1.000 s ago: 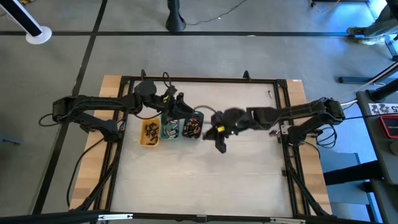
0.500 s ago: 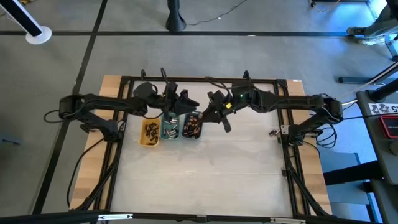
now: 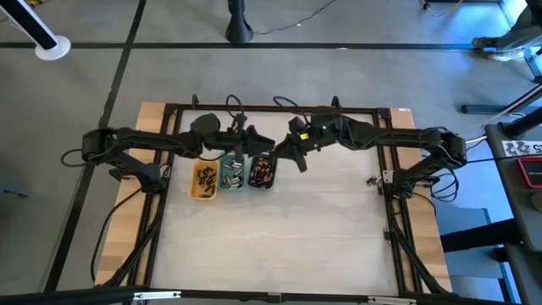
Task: Sort batteries
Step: Put the large black battery into the blue bin
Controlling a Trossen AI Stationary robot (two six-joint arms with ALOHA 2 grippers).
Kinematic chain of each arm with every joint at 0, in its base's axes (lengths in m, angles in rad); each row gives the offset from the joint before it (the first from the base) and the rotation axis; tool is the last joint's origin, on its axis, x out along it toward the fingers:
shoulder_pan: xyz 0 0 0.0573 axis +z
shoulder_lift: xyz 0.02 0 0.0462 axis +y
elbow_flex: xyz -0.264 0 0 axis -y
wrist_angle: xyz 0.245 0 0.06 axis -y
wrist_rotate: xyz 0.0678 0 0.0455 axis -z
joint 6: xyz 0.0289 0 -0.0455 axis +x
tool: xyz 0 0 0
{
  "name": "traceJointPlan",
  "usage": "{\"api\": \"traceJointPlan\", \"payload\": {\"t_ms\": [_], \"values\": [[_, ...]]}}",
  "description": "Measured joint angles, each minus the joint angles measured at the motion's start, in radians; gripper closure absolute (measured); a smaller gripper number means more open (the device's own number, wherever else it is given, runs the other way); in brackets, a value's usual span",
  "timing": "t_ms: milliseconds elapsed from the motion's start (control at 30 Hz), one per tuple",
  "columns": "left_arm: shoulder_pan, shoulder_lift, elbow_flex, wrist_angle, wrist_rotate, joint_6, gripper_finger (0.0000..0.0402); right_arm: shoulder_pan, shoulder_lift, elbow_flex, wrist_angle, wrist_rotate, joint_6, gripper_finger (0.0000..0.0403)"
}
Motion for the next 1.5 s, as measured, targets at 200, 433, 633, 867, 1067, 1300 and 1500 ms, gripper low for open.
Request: {"api": "traceJointPlan", "payload": {"t_ms": [200, 433, 633, 867, 1067, 1300, 1500], "values": [[-0.012, 0.000, 0.000, -0.007, -0.018, 0.037, 0.0259, 0.002, 0.000, 0.000, -0.093, 0.056, 0.031, 0.0363], [-0.011, 0.000, 0.000, -0.039, -0.024, 0.079, 0.0259, 0.002, 0.020, 0.000, -0.093, 0.082, 0.097, 0.0362], [-0.011, 0.001, 0.000, -0.093, -0.031, 0.090, 0.0259, 0.002, 0.041, 0.000, -0.084, 0.091, 0.122, 0.0361], [-0.012, 0.001, -0.001, -0.148, -0.068, 0.096, 0.0259, 0.002, 0.053, 0.001, -0.065, 0.091, 0.130, 0.0360], [-0.012, 0.001, -0.001, -0.145, -0.069, 0.104, 0.0259, 0.002, 0.053, 0.000, -0.066, 0.111, 0.137, 0.0359], [-0.011, 0.001, -0.001, -0.151, -0.069, 0.105, 0.0259, 0.002, 0.053, 0.000, -0.066, 0.115, 0.137, 0.0359], [-0.011, 0.001, -0.001, -0.169, -0.110, 0.115, 0.0283, 0.002, 0.053, 0.000, -0.069, 0.118, 0.137, 0.0359]]}}
